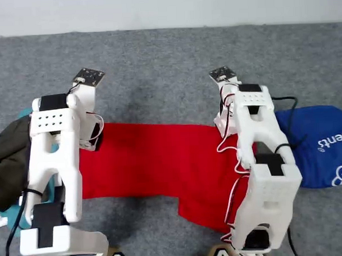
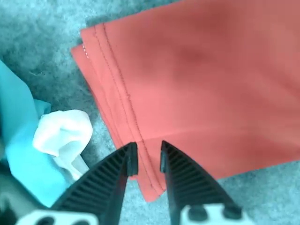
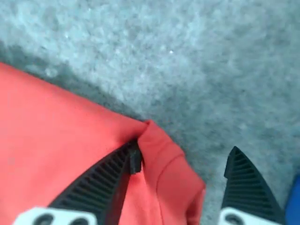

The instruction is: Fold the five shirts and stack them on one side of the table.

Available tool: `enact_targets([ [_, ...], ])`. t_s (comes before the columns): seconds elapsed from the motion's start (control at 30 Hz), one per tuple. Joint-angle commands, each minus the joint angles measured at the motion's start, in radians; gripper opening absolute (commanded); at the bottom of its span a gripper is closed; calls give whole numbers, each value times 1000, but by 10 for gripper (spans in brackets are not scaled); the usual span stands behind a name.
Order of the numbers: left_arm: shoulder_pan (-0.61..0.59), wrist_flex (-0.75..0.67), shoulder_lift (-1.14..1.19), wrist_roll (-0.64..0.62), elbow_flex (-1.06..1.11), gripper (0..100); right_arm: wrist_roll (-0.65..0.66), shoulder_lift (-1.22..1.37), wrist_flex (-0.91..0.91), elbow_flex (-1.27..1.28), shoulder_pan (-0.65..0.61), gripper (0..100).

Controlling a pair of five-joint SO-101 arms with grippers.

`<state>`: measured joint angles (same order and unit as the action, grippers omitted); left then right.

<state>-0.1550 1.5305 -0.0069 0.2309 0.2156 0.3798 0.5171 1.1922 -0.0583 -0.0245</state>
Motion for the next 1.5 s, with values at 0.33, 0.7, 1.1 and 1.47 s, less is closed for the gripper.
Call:
enact_targets([
  [0.33,-3,17,-5,-2,-4,98,64,41,15,-28,7,35],
  [0.7,-3,17,-5,-2,-4,98,77,41,-102,-121,120,9],
  [1.1,-3,17,0,-2,-2,98,78,105,-206,-196,154,78],
  [1.47,49,-12,8,-11,4,99,114,-76,205,-302,160,508],
])
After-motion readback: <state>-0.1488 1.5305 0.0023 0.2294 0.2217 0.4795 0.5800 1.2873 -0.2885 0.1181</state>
